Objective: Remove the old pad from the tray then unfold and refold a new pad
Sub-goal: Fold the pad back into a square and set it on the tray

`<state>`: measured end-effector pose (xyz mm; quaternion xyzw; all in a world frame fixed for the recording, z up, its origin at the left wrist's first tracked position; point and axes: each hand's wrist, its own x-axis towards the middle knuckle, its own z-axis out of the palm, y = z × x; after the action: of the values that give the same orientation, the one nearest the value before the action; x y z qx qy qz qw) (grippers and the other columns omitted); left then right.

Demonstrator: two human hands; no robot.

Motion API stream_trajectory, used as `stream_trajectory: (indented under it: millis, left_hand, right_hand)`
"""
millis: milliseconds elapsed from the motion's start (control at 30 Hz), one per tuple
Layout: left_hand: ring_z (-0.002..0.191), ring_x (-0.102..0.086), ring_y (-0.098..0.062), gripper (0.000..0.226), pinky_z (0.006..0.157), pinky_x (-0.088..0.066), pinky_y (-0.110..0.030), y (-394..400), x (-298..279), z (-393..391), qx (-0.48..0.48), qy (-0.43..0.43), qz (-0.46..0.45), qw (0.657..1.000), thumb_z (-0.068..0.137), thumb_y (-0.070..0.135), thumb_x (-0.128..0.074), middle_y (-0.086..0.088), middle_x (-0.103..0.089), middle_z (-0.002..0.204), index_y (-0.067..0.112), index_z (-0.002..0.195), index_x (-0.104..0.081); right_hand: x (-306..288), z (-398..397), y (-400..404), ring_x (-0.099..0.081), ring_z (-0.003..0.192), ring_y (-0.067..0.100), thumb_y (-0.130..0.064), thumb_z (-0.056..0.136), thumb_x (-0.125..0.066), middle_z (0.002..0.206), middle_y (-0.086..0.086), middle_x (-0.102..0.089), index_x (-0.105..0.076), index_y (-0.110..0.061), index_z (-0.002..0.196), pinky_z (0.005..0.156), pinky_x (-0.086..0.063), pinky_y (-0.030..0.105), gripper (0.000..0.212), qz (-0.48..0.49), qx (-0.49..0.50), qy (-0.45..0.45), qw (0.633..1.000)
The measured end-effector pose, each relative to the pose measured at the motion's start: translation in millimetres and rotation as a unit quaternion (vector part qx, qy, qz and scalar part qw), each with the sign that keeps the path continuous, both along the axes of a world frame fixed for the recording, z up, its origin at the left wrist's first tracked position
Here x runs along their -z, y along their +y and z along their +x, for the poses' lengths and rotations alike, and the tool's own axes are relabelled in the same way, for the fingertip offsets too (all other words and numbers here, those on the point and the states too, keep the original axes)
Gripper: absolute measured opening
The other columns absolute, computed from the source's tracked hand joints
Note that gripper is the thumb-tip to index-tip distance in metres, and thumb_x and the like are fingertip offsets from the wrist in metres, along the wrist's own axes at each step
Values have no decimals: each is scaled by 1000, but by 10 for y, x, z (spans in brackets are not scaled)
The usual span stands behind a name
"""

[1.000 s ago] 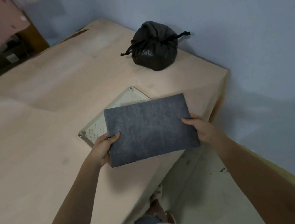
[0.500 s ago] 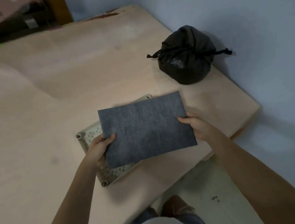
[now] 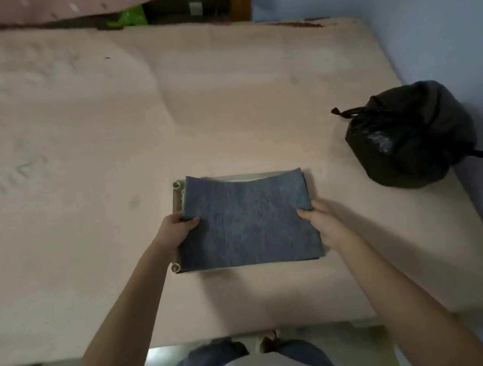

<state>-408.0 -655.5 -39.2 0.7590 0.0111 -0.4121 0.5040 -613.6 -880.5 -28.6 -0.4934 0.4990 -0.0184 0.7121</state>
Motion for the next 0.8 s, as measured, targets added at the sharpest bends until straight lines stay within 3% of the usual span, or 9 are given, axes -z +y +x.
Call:
stream_trajectory:
  millis: [133, 267, 333, 433, 533, 600, 667, 733, 800]
  left_hand:
    - [88, -58, -25, 27, 80, -46, -34, -46, 22, -102, -26, -55, 66, 996, 87, 12, -65, -8, -62, 99, 0, 112, -62]
    - [84, -54, -22, 29, 73, -41, -29, -132, -3, -187, -26, -123, 105, 987, 89, 15, -62, -9, -62, 100, -1, 113, -62]
    - [83, -54, -21, 28, 72, -40, -28, -149, -17, -219, -20, -143, 109, 983, 90, 15, -61, -9, -62, 99, 0, 113, -62]
    - [86, -58, -25, 26, 71, -39, -28, -146, -26, -256, -5, -182, 121, 976, 90, 15, -59, -9, -62, 98, 1, 112, -62]
    - [99, -58, -36, 36, 74, -40, -32, -166, -45, -290, 34, -254, 163, 953, 90, 15, -57, -15, -62, 109, 2, 123, -52]
    - [104, -54, -37, 52, 78, -43, -39, -171, -58, -331, 66, -350, 223, 907, 88, 16, -58, -17, -55, 118, 5, 136, -40]
    - [115, -50, -38, 60, 92, -42, -45, -194, -57, -397, 140, -484, 266, 822, 86, 20, -62, -20, -50, 130, 4, 140, -39]
    - [131, -42, -35, 61, 107, -33, -47, -246, 0, -499, 275, -582, 241, 727, 87, 32, -62, -17, -45, 142, 6, 139, -44]
    - [137, -34, -32, 61, 112, -24, -51, -313, 116, -598, 386, -608, 223, 656, 91, 44, -50, -13, -39, 147, 11, 141, -42]
  right_hand:
    - [84, 114, 7, -62, 97, 29, -14, 95, -54, 113, 12, -63, -57, -7, 117, 85, -52, 43, 23, -66, -21, 44, 997]
    - [143, 186, 23, -60, 102, 36, -11, 96, -49, 114, 21, -61, -54, 0, 114, 88, -51, 49, 22, -155, -36, 77, 984]
    - [153, 164, 58, -60, 101, 37, -11, 95, -48, 112, 22, -60, -52, 1, 112, 85, -50, 44, 21, -197, -49, 85, 975]
    - [134, 116, 94, -60, 97, 34, -13, 95, -48, 111, 20, -60, -49, 0, 114, 76, -48, 35, 23, -280, -105, 107, 948]
    - [16, 126, 165, -60, 95, 36, -15, 93, -53, 112, 21, -59, -42, 0, 122, 73, -50, 39, 34, -376, -165, 150, 899]
    - [-38, 108, 258, -60, 100, 34, -15, 89, -59, 123, 19, -54, -37, -1, 133, 74, -52, 38, 51, -512, -225, 224, 798]
    - [-51, 117, 359, -59, 108, 31, -19, 83, -65, 133, 19, -51, -44, -1, 134, 81, -51, 34, 58, -643, -259, 250, 676]
    - [4, 192, 475, -44, 130, 33, -27, 88, -58, 145, 20, -41, -42, -1, 138, 101, -41, 40, 58, -671, -310, 183, 648]
    - [152, 314, 575, -16, 145, 30, -34, 96, -40, 156, 16, -19, -26, -3, 146, 117, -16, 45, 61, -664, -410, 129, 612]
